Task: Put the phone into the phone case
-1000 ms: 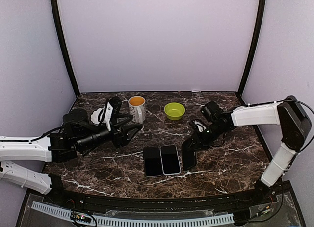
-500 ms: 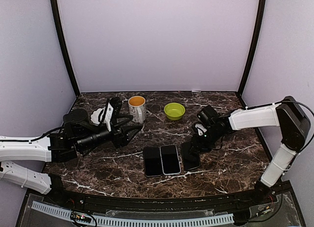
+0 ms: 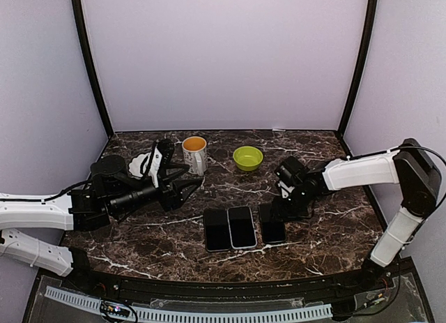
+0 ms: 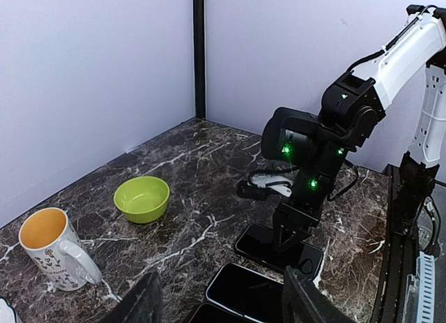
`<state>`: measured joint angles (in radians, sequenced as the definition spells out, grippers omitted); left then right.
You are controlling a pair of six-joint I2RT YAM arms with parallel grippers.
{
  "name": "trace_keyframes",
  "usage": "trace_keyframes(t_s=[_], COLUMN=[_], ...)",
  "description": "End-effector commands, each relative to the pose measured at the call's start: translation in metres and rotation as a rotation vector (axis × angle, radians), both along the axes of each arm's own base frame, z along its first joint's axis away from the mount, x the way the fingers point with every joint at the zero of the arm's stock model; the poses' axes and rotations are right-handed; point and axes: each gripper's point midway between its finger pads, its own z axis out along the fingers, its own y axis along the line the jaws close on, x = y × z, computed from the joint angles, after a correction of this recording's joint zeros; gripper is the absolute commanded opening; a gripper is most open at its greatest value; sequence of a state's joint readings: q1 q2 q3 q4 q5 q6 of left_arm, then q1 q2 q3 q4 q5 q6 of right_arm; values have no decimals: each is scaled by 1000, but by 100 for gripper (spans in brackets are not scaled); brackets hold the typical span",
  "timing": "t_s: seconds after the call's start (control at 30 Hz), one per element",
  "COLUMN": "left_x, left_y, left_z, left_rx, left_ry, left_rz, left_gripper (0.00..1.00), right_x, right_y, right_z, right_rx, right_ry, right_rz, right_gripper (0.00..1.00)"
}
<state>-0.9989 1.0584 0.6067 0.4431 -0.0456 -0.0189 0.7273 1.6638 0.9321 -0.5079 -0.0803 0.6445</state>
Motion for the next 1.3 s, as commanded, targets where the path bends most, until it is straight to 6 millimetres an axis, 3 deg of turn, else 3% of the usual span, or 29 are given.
trace_keyframes(t_s=[0.0,0.27,0.43,0.7,0.73,0.77,0.8,0.87,0.93,1.0,1.07,1.27], left_x=[0,0,0,-1,-1,0,0,1,3,4,6,14], left_y=[-1,-2,-1,-3,-3,-3,-3,-3,-4,-5,-5,-5], left_z=[17,16,17,15,15,15,14,12,11,9,5,-7], left_rx=[-22,-17,-18,-11,-11,-9,-7,1,11,25,37,74], left_ry=[-27,-24,-24,-19,-19,-18,-17,-13,-7,1,10,29], left_rz=[-7,-7,-5,-11,-11,-10,-8,-4,2,7,13,53], left_gripper=[60,60,60,60,60,60,60,62,69,83,90,99], right_x=[-14,-13,-10,-6,-3,1,6,18,30,43,56,85], right_y=[13,42,38,37,37,35,33,24,18,10,-2,-42], right_z=[-4,3,4,22,27,32,40,57,77,99,120,167], right_rx=[52,93,66,80,79,72,62,38,37,40,45,57], right_ry=[20,-3,-16,-60,-76,-100,-133,-213,-293,-396,-501,-736], right_rz=[-16,6,-3,0,-1,-5,-16,-43,-56,-78,-115,-221], right_gripper=[44,43,43,46,56,86,97,98,98,98,99,99])
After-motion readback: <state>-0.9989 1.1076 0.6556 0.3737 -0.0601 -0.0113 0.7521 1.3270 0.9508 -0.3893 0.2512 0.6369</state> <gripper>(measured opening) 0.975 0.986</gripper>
